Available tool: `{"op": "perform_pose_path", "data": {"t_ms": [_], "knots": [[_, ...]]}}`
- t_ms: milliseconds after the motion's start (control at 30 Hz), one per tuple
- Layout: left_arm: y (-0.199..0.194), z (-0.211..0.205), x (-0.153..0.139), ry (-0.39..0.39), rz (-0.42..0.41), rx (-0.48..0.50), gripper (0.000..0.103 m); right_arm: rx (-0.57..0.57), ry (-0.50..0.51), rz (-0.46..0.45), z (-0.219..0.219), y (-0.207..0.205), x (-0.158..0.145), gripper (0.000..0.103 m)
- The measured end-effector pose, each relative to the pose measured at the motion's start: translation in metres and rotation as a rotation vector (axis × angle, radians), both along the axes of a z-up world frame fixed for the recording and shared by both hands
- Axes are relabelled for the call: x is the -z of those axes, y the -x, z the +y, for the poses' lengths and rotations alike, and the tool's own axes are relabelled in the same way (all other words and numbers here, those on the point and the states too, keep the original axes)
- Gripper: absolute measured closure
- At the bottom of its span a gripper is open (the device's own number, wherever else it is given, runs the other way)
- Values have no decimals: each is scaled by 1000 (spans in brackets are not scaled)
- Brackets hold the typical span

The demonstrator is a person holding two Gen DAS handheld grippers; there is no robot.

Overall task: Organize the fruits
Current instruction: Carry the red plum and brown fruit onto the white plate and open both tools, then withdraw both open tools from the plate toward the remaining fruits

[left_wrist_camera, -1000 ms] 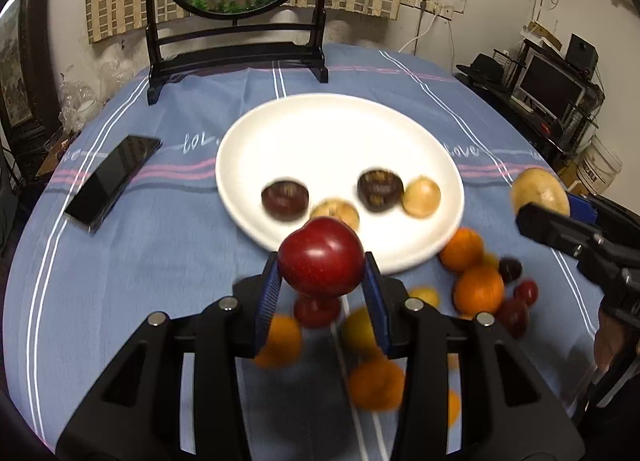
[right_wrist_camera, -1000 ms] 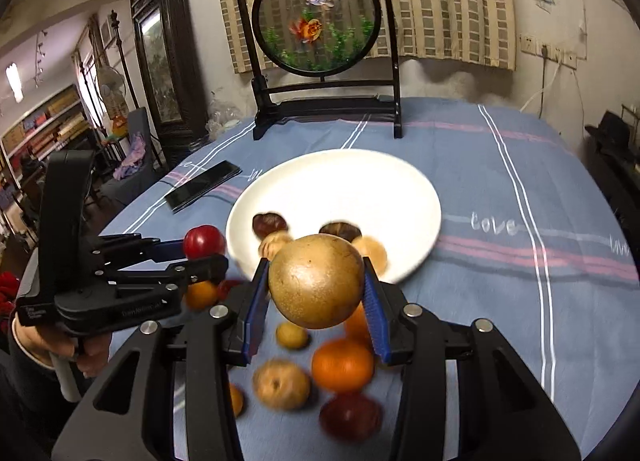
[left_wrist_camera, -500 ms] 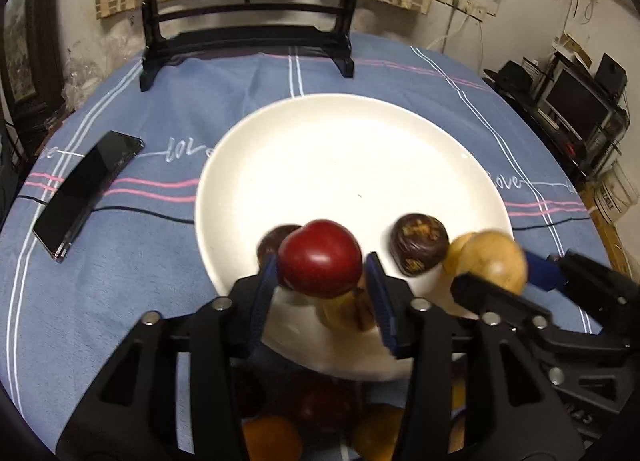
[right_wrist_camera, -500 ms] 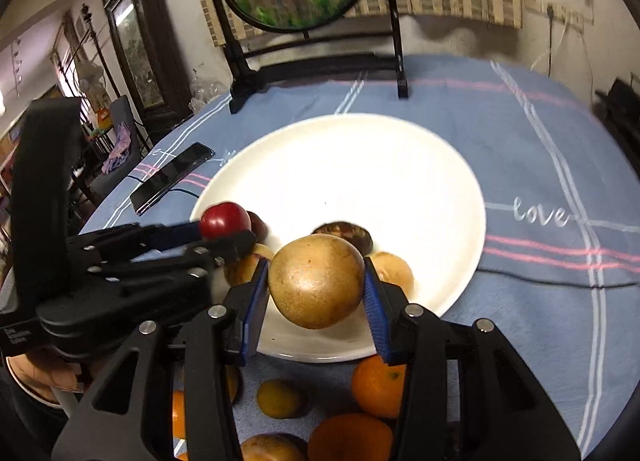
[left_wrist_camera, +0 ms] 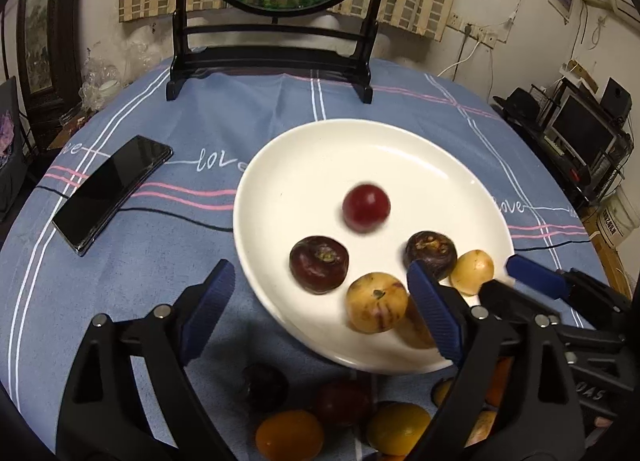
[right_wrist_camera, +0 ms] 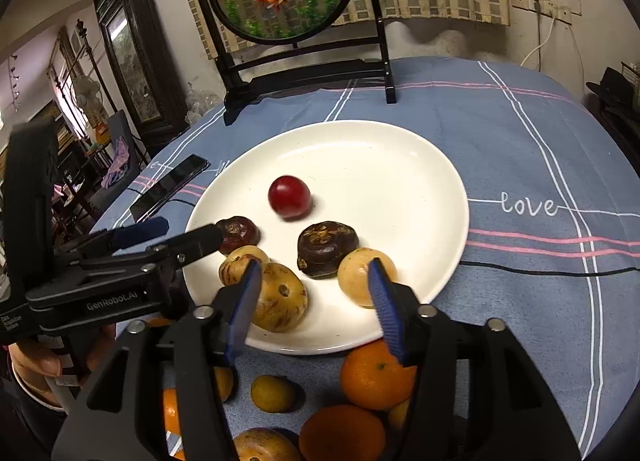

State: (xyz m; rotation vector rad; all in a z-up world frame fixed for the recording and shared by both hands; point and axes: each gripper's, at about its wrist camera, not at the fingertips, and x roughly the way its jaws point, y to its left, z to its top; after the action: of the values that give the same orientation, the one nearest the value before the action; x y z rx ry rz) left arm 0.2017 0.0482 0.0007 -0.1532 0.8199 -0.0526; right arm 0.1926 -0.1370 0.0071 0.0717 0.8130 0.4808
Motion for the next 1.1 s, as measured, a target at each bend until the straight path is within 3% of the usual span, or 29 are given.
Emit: {"op": "perform_pose_path", "data": {"t_ms": [333,700,933,1100], "knots": [[2,5,4,1,19,-16,13,27,-14,-14,-10,8,-2,36],[12,8,12,12,43,-27,13,87,-13,8,-30,20,10,36],[31,9,19,-26,34,-47,13,98,-32,-13,-39,39,10,36],[48,5,17,-85,-29,-45,12,88,-29,-11,-46,56,9,35]]}}
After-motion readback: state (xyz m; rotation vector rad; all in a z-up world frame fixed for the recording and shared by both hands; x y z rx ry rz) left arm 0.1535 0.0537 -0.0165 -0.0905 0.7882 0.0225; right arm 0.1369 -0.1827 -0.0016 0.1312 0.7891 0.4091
